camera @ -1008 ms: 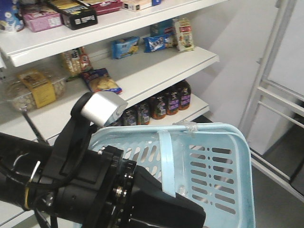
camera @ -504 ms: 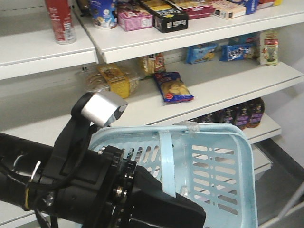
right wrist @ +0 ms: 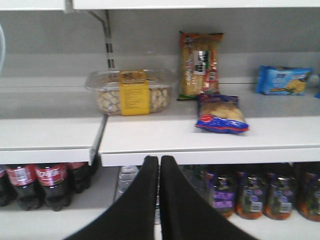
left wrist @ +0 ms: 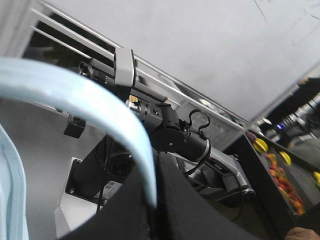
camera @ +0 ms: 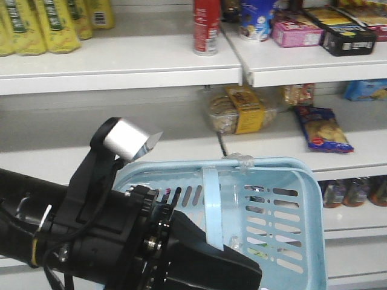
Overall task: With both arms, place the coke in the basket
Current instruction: 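Drive the base to the shelf with the red Coca-Cola bottle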
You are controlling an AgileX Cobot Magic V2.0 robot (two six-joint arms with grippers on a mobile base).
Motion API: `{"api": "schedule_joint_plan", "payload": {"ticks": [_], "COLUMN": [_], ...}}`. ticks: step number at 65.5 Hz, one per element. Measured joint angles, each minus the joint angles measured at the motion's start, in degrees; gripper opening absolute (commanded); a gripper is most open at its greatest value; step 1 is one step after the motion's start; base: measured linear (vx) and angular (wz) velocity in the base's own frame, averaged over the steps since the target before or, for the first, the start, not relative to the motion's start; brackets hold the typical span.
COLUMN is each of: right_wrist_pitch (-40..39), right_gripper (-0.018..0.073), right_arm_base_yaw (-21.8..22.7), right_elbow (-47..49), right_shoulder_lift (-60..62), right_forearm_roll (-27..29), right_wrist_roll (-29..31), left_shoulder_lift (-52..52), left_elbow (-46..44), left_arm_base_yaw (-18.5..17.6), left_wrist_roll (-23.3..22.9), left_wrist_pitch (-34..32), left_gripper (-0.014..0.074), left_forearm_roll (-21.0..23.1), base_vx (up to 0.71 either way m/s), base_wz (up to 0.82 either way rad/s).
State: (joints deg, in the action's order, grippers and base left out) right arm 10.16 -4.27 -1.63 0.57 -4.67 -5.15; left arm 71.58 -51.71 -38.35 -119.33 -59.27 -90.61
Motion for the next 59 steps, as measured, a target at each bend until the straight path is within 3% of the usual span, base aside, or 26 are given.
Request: {"api": "schedule_joint_plan", "payload": {"ticks": [30, 59], "right_wrist_pitch": [0.0, 0.0], "right_gripper": [-0.0005, -0.0005], "right_arm_base_yaw": [0.0, 0.0], "right_elbow": [0.0, 0.0], "right_shoulder_lift": [0.0, 0.0], "right_forearm_roll": [0.0, 0.0], "right_wrist_roll": [0.0, 0.0], "left_shoulder_lift": [0.0, 0.0], "left_elbow": [0.0, 0.0], "left_arm_base_yaw": [0.0, 0.0], "left_wrist_roll": [0.0, 0.0], "left_wrist_pitch": [0.0, -0.1], "left_gripper": [-0.0006, -0.0006], "left_forearm_roll": [0.0, 0.0], "base_vx": [0.02, 0.06], "base_wz": [0.63, 0.38]}}
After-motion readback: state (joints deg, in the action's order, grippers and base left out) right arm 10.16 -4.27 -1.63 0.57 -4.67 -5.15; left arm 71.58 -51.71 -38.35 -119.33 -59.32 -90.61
